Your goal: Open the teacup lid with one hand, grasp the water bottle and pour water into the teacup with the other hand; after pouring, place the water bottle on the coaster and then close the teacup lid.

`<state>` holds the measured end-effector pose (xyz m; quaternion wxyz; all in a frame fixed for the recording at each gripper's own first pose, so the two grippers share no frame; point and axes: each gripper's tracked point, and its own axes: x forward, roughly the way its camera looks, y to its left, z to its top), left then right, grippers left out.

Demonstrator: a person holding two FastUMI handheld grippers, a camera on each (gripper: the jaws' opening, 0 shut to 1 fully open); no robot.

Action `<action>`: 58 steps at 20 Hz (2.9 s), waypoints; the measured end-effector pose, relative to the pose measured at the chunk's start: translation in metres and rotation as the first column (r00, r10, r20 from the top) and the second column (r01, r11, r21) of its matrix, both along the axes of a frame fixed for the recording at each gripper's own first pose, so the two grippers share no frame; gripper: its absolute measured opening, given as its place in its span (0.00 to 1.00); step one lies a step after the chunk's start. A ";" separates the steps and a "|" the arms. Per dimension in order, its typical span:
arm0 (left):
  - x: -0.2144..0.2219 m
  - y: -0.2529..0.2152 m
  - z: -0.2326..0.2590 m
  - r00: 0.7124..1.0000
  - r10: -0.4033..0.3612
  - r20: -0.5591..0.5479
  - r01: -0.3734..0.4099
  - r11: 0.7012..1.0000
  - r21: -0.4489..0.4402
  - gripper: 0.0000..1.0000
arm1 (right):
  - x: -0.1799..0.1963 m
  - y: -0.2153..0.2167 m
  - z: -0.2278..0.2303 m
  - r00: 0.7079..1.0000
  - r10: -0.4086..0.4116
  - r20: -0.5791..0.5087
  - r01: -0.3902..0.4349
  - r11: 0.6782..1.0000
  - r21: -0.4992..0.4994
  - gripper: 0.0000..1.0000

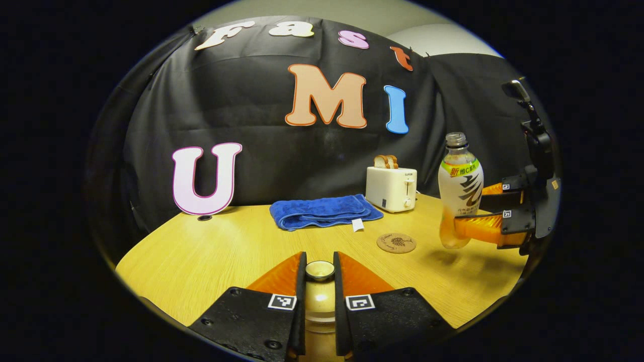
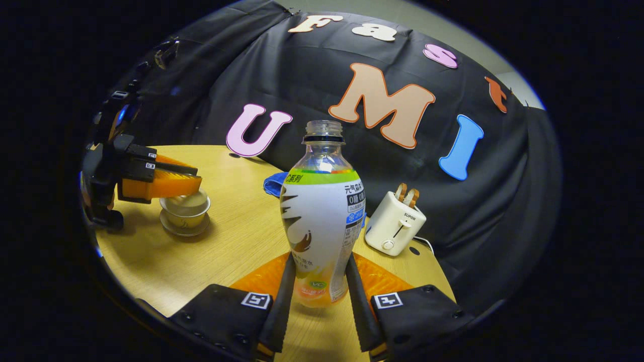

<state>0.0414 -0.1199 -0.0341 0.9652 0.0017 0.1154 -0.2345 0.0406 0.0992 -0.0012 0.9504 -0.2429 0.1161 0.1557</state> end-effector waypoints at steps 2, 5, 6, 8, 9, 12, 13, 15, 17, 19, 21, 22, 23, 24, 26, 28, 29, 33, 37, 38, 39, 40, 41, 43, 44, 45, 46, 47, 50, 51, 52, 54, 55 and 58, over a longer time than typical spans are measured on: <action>0.000 -0.003 -0.005 1.000 -0.006 -0.005 0.006 1.000 0.018 0.21 | -0.001 -0.001 0.002 1.000 -0.007 0.003 0.007 1.000 0.007 0.59; -0.001 -0.002 -0.010 1.000 -0.008 0.002 0.008 0.999 0.041 0.21 | 0.000 -0.001 0.002 1.000 -0.019 -0.002 0.019 1.000 0.020 0.59; -0.001 -0.002 -0.010 1.000 -0.007 0.003 0.007 0.999 0.044 0.21 | 0.000 -0.001 0.002 1.000 -0.021 -0.006 0.021 0.999 0.024 0.60; -0.002 -0.001 -0.013 1.000 -0.002 -0.003 0.003 0.999 0.046 0.22 | 0.000 -0.002 0.003 1.000 -0.026 -0.012 0.026 0.999 0.036 0.59; -0.003 0.001 -0.012 1.000 0.002 0.003 -0.002 0.999 0.045 0.24 | 0.001 -0.001 0.003 1.000 -0.028 -0.014 0.029 0.999 0.044 0.59; -0.004 0.000 -0.011 1.000 0.002 0.009 -0.002 0.999 0.040 0.29 | 0.003 0.003 0.004 0.999 -0.034 -0.018 0.036 0.996 0.082 0.59; -0.006 0.000 -0.011 1.000 -0.003 0.014 0.002 0.999 0.034 0.31 | 0.005 0.005 0.004 0.999 -0.035 -0.021 0.037 0.995 0.097 0.59; -0.009 -0.001 -0.005 0.999 -0.007 0.032 0.007 1.000 0.023 0.53 | 0.009 0.008 0.003 0.999 -0.044 -0.022 0.046 0.992 0.122 0.60; -0.009 0.001 0.001 0.998 0.002 0.058 -0.003 1.000 0.022 0.73 | 0.015 0.010 0.005 0.998 -0.059 -0.014 0.060 0.988 0.145 0.63; -0.009 0.005 0.008 0.996 0.015 0.084 -0.016 1.000 0.015 0.90 | 0.023 0.014 0.009 0.997 -0.075 0.002 0.073 0.980 0.183 0.64; -0.012 0.009 0.011 0.995 0.026 0.093 -0.027 1.000 0.010 0.93 | 0.033 0.018 0.007 0.996 -0.087 -0.001 0.085 0.971 0.222 0.63; -0.014 0.010 0.013 0.995 0.029 0.098 -0.030 1.000 0.006 0.93 | 0.038 0.020 0.005 0.996 -0.094 -0.008 0.093 0.967 0.236 0.63; -0.016 0.012 0.017 0.994 0.033 0.104 -0.034 0.999 0.000 0.93 | 0.041 0.021 0.004 0.995 -0.099 -0.015 0.100 0.963 0.249 0.63; -0.018 0.015 0.019 0.993 0.037 0.110 -0.037 0.999 -0.003 0.93 | 0.044 0.022 0.003 0.994 -0.104 -0.021 0.106 0.959 0.262 0.63; -0.021 0.022 0.028 0.991 0.046 0.129 -0.045 0.999 -0.008 0.92 | 0.054 0.025 -0.001 0.993 -0.115 -0.029 0.118 0.949 0.292 0.63; -0.024 0.028 0.034 0.988 0.057 0.147 -0.055 0.998 -0.013 0.92 | 0.060 0.028 -0.005 0.991 -0.126 -0.052 0.136 0.933 0.334 0.64; -0.026 0.030 0.037 0.986 0.059 0.153 -0.058 0.998 -0.016 0.92 | 0.060 0.033 -0.005 0.990 -0.126 -0.061 0.140 0.924 0.357 0.65; -0.033 0.039 0.043 0.982 0.070 0.175 -0.069 0.998 -0.013 0.92 | 0.073 0.036 -0.010 0.989 -0.134 -0.057 0.145 0.913 0.381 0.64; -0.036 0.044 0.043 0.981 0.077 0.176 -0.074 0.997 -0.022 0.92 | 0.080 0.038 -0.026 0.988 -0.142 -0.064 0.155 0.924 0.350 0.63; -0.036 0.044 0.043 0.981 0.077 0.175 -0.074 0.997 -0.022 0.92 | 0.082 0.037 -0.031 0.986 -0.150 -0.067 0.164 0.929 0.333 0.64; -0.038 0.045 0.042 0.982 0.076 0.172 -0.073 0.997 -0.021 0.92 | 0.083 0.038 -0.037 0.985 -0.155 -0.072 0.170 0.933 0.317 0.64; -0.038 0.046 0.041 0.982 0.075 0.171 -0.072 0.997 -0.022 0.92 | 0.084 0.037 -0.042 0.985 -0.155 -0.080 0.173 0.935 0.308 0.64; -0.038 0.047 0.041 0.982 0.078 0.171 -0.075 0.997 -0.024 0.92 | 0.085 0.037 -0.043 0.985 -0.155 -0.078 0.172 0.936 0.308 0.64; -0.038 0.050 0.041 0.982 0.083 0.171 -0.080 0.997 -0.023 0.92 | 0.083 0.036 -0.043 0.983 -0.163 -0.086 0.183 0.930 0.319 0.64; -0.039 0.050 0.041 0.982 0.083 0.172 -0.081 0.996 -0.022 0.92 | 0.082 0.036 -0.043 0.981 -0.166 -0.095 0.189 0.927 0.323 0.65; -0.038 0.051 0.043 0.981 0.085 0.175 -0.082 0.996 -0.024 0.92 | 0.082 0.038 -0.043 0.980 -0.169 -0.100 0.193 0.925 0.328 0.64; -0.039 0.051 0.043 0.980 0.085 0.177 -0.082 0.996 -0.024 0.92 | 0.083 0.039 -0.042 0.979 -0.172 -0.107 0.199 0.921 0.336 0.65; -0.039 0.051 0.043 0.981 0.084 0.177 -0.081 0.996 -0.024 0.92 | 0.084 0.038 -0.044 0.978 -0.176 -0.114 0.205 0.916 0.343 0.64; -0.039 0.051 0.043 0.981 0.085 0.176 -0.082 0.996 -0.025 0.92 | 0.084 0.035 -0.045 0.971 -0.189 -0.144 0.231 0.899 0.373 0.63; -0.039 0.052 0.042 0.980 0.088 0.177 -0.085 0.996 -0.026 0.92 | 0.084 0.034 -0.044 0.971 -0.189 -0.149 0.233 0.895 0.380 0.64; -0.039 0.053 0.043 0.980 0.090 0.178 -0.086 0.996 -0.025 0.92 | 0.084 0.033 -0.043 0.970 -0.190 -0.152 0.235 0.894 0.381 0.65; -0.039 0.052 0.044 0.979 0.089 0.181 -0.086 0.996 -0.025 0.92 | 0.085 0.033 -0.043 0.971 -0.188 -0.147 0.230 0.898 0.374 0.68; -0.040 0.052 0.044 0.979 0.089 0.182 -0.085 0.996 -0.026 0.92 | 0.084 0.032 -0.044 0.972 -0.187 -0.145 0.228 0.902 0.366 0.70; -0.040 0.049 0.045 0.980 0.084 0.182 -0.080 0.996 -0.029 0.92 | 0.078 0.030 -0.047 0.972 -0.178 -0.157 0.223 0.910 0.349 0.75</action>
